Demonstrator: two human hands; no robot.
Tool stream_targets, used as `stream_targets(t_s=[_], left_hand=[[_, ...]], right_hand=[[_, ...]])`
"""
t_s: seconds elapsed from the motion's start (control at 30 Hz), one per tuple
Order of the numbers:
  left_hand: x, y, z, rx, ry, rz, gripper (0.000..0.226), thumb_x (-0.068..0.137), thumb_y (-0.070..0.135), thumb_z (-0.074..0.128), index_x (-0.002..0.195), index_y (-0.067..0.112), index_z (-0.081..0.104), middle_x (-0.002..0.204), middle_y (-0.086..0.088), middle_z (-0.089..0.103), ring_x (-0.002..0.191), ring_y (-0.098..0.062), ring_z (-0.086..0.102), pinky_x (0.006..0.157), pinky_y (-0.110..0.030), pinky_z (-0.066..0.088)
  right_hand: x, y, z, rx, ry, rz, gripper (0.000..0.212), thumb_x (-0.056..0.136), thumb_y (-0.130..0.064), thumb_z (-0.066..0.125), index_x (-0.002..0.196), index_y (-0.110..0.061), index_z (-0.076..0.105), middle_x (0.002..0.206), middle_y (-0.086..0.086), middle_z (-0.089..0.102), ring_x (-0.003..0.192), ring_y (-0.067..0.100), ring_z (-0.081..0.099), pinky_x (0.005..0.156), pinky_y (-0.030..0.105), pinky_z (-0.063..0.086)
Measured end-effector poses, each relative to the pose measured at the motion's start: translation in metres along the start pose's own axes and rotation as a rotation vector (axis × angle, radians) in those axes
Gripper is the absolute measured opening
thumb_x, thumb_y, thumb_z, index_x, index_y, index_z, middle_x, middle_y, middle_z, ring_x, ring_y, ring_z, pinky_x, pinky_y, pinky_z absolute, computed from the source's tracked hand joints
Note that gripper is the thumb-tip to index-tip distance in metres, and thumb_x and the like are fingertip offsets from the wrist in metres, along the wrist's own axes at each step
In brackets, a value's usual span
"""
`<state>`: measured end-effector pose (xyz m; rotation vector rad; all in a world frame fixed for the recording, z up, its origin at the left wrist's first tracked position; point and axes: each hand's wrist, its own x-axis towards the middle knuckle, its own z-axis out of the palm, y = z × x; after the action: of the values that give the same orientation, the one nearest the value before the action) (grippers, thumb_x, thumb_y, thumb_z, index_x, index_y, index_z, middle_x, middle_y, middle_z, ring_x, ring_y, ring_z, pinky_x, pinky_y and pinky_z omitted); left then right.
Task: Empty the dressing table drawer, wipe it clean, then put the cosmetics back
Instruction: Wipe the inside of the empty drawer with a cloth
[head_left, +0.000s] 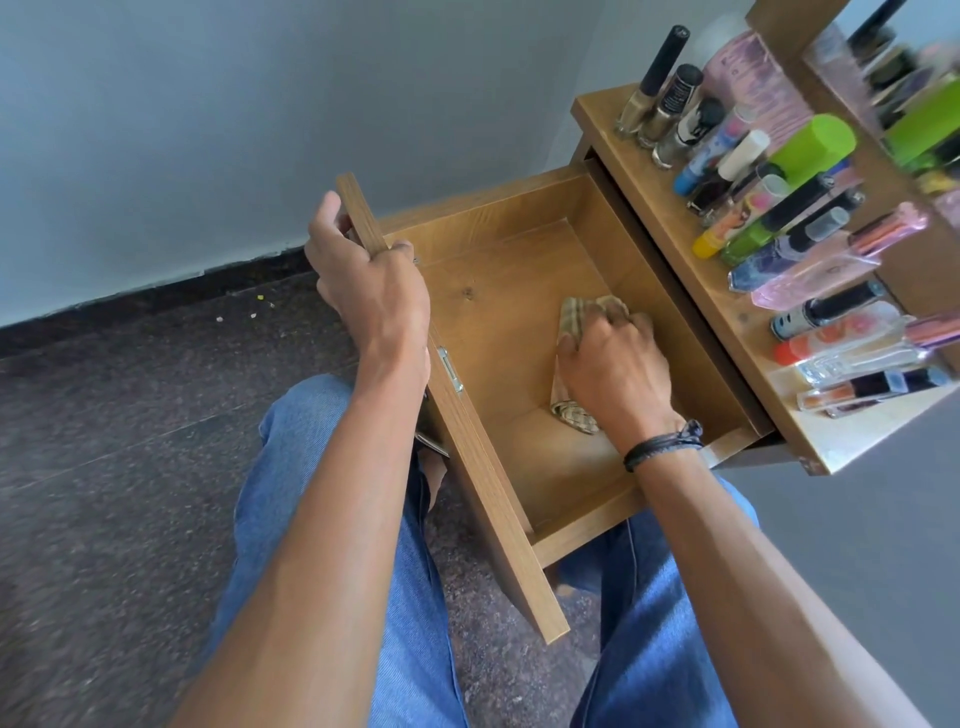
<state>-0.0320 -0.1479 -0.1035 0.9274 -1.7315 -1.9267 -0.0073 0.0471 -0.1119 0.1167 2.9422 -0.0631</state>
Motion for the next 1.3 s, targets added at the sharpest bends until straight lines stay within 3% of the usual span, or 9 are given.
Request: stream_targets(t_s=[0.23,0.53,0.63,0.7,0.8,0.87,0.97,1.17,1.3], left_hand=[[-0.001,0.0,0.002,0.013,-0.006,-0.001,0.065,0.093,-0.006,0.057,0.147,0.026,0.04,0.13,0.015,0.038,0.131,-0.015,0.041,0.089,-0.022,0.038],[-0.002,0.003,-0.001,0.024,-0.031,-0.013,0.075,0.07,0.015,0.053,0.142,0.033,0.041,0.123,0.025,0.044,0.121,-0.009,0.054,0.115,-0.046,0.038],[-0.002,0.002,-0.001,0.015,-0.036,-0.015,0.075,0.07,0.016,0.052,0.142,0.035,0.039,0.126,0.021,0.045,0.12,-0.016,0.058,0.113,-0.048,0.04],[-0.002,0.002,-0.001,0.012,-0.033,-0.019,0.076,0.071,0.015,0.051,0.144,0.034,0.038,0.132,0.015,0.047,0.12,-0.02,0.058,0.111,-0.048,0.042],[-0.002,0.0,-0.001,0.01,-0.028,-0.012,0.075,0.075,0.012,0.052,0.146,0.032,0.038,0.136,0.012,0.046,0.123,-0.021,0.056,0.11,-0.047,0.044],[-0.001,-0.001,-0.001,0.008,-0.028,-0.012,0.072,0.08,0.007,0.053,0.146,0.03,0.038,0.138,0.011,0.046,0.125,-0.022,0.053,0.108,-0.046,0.045],[-0.002,0.0,-0.001,0.019,-0.023,-0.013,0.071,0.083,0.004,0.054,0.147,0.03,0.037,0.138,0.011,0.047,0.125,-0.023,0.053,0.108,-0.046,0.046],[-0.004,-0.001,0.0,0.035,-0.015,-0.004,0.074,0.08,0.007,0.051,0.149,0.031,0.034,0.142,0.012,0.047,0.124,-0.025,0.055,0.107,-0.047,0.046],[-0.002,-0.002,-0.001,0.037,-0.011,-0.004,0.074,0.083,0.004,0.052,0.149,0.032,0.033,0.144,0.01,0.046,0.125,-0.025,0.053,0.106,-0.047,0.047]], right_hand=[[0.037,-0.008,0.001,0.151,-0.043,-0.043,0.048,0.102,-0.029,0.043,0.147,-0.01,0.043,0.153,0.018,0.043,0.141,0.038,0.033,0.11,0.045,0.037],[0.078,-0.031,0.014,0.222,0.026,-0.136,0.057,0.108,-0.031,0.031,0.161,-0.012,0.023,0.169,0.017,0.013,0.156,0.031,0.008,0.127,0.039,0.009],[0.064,-0.021,0.006,0.237,-0.008,-0.107,0.054,0.106,-0.035,0.037,0.157,-0.017,0.034,0.165,0.015,0.028,0.15,0.032,0.023,0.121,0.041,0.026],[0.05,-0.009,0.0,0.21,-0.035,-0.013,0.046,0.103,-0.039,0.044,0.144,-0.019,0.05,0.142,0.02,0.051,0.129,0.036,0.049,0.103,0.043,0.045],[0.025,0.006,-0.004,0.169,-0.073,0.063,0.043,0.099,-0.043,0.051,0.132,-0.017,0.057,0.117,0.022,0.064,0.108,0.04,0.06,0.089,0.042,0.051],[0.014,0.012,-0.001,0.172,-0.074,0.046,0.048,0.101,-0.042,0.05,0.142,-0.019,0.051,0.129,0.02,0.061,0.121,0.04,0.056,0.095,0.044,0.051],[0.01,0.013,0.005,0.178,-0.052,-0.018,0.053,0.105,-0.038,0.044,0.155,-0.02,0.04,0.162,0.009,0.036,0.145,0.035,0.033,0.112,0.044,0.039],[0.042,-0.011,0.001,0.045,-0.026,-0.187,0.052,0.109,-0.024,0.032,0.16,-0.012,0.027,0.164,0.02,0.029,0.154,0.03,0.019,0.123,0.035,0.014],[0.062,-0.032,0.01,0.044,0.02,-0.219,0.054,0.11,-0.03,0.026,0.162,-0.016,0.023,0.165,0.02,0.026,0.157,0.027,0.014,0.127,0.037,0.01]])
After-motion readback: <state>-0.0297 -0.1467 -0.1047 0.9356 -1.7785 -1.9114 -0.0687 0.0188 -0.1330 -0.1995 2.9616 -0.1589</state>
